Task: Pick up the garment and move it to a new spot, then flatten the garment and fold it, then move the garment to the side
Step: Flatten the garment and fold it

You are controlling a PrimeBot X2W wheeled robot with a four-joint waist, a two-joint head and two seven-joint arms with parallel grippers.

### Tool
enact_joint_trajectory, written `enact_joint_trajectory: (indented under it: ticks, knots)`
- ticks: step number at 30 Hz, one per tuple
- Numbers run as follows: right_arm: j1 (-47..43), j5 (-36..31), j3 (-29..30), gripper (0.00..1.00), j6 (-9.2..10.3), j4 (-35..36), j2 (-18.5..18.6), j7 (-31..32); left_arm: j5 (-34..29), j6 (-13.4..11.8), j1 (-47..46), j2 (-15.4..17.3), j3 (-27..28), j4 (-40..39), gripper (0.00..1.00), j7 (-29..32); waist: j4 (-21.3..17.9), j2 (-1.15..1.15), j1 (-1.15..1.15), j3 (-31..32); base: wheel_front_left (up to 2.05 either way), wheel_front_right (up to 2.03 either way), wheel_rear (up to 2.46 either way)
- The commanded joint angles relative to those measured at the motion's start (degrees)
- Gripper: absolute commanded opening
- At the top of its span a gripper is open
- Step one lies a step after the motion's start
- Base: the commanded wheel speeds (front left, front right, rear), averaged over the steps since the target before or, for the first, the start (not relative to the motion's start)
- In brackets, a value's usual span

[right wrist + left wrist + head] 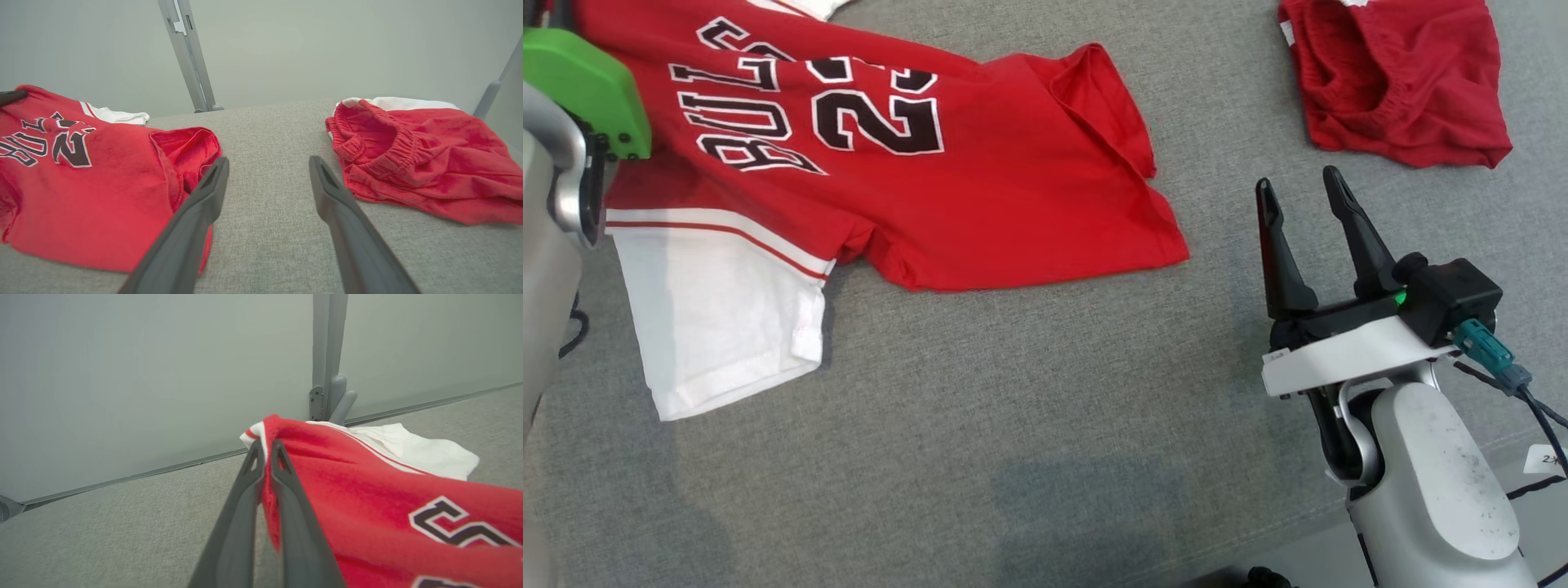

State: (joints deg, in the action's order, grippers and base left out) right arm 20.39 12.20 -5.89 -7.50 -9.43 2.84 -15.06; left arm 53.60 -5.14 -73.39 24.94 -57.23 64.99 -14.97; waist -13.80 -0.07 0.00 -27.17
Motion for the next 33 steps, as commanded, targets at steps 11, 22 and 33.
enact_joint_trajectory:
  ticks: [11, 22, 33]
  knots:
    - [-1.62, -0.38, 1.11, 1.0, 0.03, -1.3, 0.14, -0.14, -2.97, -1.54, 11.24, 0.09, 10.01, -7.93, 1.0, -0.21, 3.46, 0.07, 0.0, 4.7, 0.0, 0.0, 0.0]
    - [-5.29, -1.64, 0.09, 1.0, 0.03, -4.52, 0.16, -0.14, -15.63, -3.39, 34.42, -3.8, 28.44, -27.07, 1.0, -0.22, 7.79, 0.07, 0.0, 13.91, 0.0, 0.0, 0.0]
    - [-10.29, -2.39, 0.25, 1.0, 0.03, -7.17, 0.17, -0.14, -27.12, -0.55, 54.76, -10.33, 41.53, -38.36, 1.0, -0.15, 10.56, 0.07, 0.0, 20.71, 0.0, 0.0, 0.0]
